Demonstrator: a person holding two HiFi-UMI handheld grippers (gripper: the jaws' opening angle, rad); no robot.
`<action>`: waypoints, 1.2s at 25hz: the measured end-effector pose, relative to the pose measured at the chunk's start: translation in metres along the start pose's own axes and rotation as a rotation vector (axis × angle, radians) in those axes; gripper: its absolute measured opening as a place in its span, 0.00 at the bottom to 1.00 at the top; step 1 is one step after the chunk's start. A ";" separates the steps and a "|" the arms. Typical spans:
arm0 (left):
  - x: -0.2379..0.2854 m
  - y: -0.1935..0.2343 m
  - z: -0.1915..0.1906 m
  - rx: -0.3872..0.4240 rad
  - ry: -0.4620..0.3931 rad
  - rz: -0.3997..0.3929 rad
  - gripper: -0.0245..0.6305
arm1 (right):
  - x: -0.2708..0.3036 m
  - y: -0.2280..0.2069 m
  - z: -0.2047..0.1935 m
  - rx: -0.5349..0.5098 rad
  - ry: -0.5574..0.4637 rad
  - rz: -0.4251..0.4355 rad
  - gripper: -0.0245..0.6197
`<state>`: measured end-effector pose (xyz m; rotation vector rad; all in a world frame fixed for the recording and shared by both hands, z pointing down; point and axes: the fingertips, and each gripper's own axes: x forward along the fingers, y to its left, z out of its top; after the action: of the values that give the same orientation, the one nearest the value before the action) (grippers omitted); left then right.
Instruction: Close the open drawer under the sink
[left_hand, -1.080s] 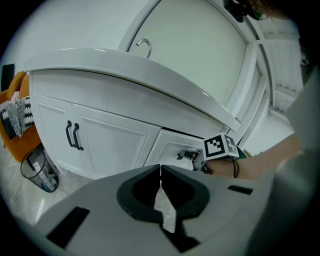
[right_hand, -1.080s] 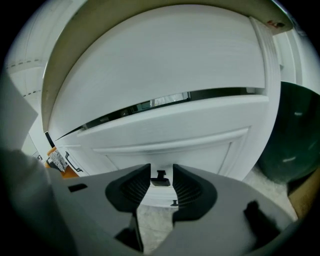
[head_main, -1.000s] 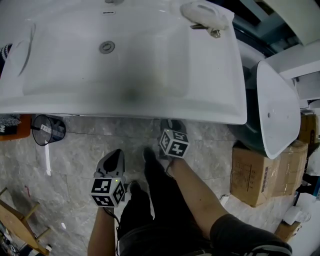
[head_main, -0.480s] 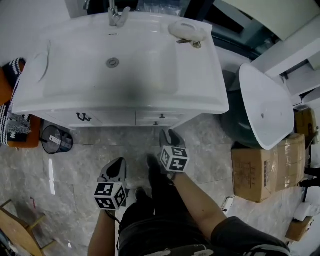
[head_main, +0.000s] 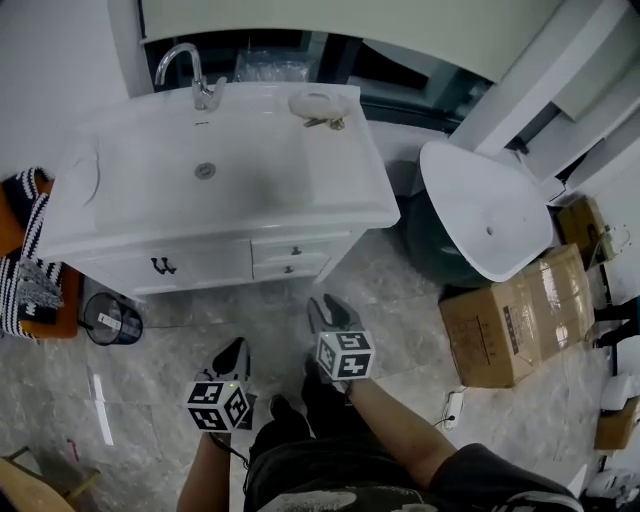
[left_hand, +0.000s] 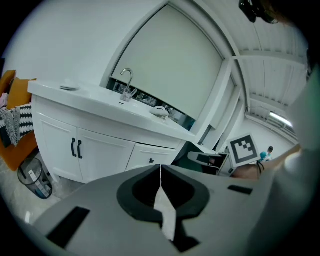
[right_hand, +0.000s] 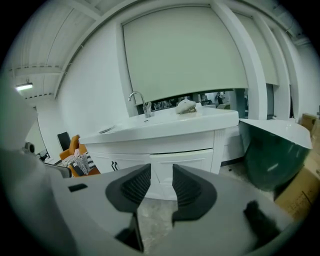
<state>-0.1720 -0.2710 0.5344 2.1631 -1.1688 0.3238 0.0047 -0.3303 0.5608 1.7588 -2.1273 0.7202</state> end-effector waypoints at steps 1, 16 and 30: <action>-0.002 -0.006 0.002 0.005 -0.002 -0.009 0.06 | -0.010 0.000 0.002 -0.005 -0.002 0.002 0.26; -0.031 -0.095 0.004 0.060 -0.056 -0.004 0.06 | -0.117 -0.032 0.013 0.004 -0.059 0.046 0.17; -0.105 -0.238 -0.065 0.147 -0.131 0.018 0.06 | -0.268 -0.064 -0.022 0.019 -0.139 0.186 0.09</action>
<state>-0.0323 -0.0668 0.4306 2.3315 -1.2728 0.2876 0.1225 -0.1048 0.4525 1.6812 -2.4088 0.6828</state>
